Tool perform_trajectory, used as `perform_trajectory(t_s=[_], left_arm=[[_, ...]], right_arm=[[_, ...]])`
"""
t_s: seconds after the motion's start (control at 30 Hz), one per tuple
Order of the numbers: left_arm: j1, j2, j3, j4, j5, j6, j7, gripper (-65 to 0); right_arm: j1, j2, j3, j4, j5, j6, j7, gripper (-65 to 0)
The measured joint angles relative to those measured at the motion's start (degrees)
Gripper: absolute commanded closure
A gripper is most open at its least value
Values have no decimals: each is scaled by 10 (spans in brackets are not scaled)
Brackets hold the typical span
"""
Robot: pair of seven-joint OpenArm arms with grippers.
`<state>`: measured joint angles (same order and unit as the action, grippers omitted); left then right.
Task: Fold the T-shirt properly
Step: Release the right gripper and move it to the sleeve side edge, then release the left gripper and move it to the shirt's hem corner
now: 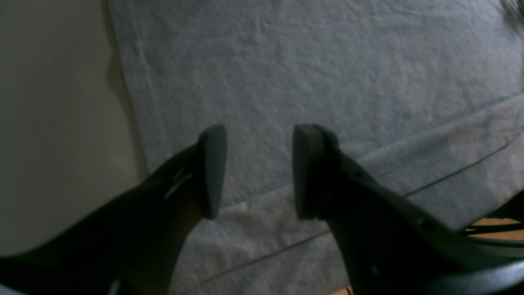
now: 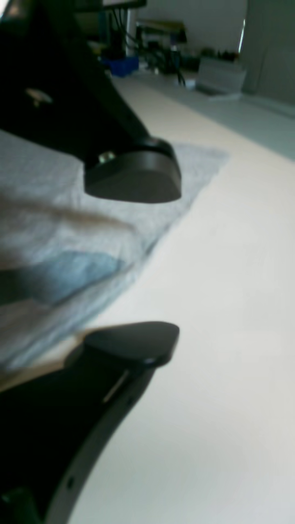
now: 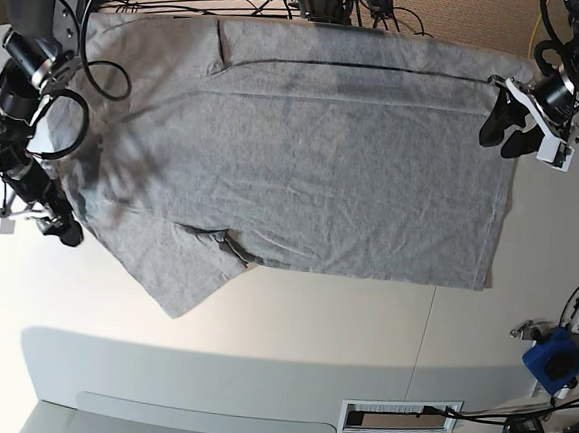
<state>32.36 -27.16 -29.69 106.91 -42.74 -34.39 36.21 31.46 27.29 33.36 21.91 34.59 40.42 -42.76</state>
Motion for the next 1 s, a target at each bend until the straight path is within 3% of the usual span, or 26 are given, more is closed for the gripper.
perform_trajectory(t_s=[0.13,0.43,0.67,0.77,0.83,1.0], left_arm=[[0,0,0,0,0,0,0,-273],[0,0,0,0,0,0,0,-273],[0,1,0,0,0,0,0,-272],[0,11,0,0,0,0,-32,-272],[0,17,0,0,0,0,-54,-272],[0,17,0,0,4,0,-59,-272]], right_arm=[[2,-9,-19,2,4,2,4,-442],[9,-8,-160,7,-19,8,54,-441],[9,-8,-174,9,-26,8,61,-439],[9,-8,-174,9,-26,8,61,-434],[9,-8,-175,9,-27,7,63,-360],[2,-12,-177,5,-34,-1,75,-18]])
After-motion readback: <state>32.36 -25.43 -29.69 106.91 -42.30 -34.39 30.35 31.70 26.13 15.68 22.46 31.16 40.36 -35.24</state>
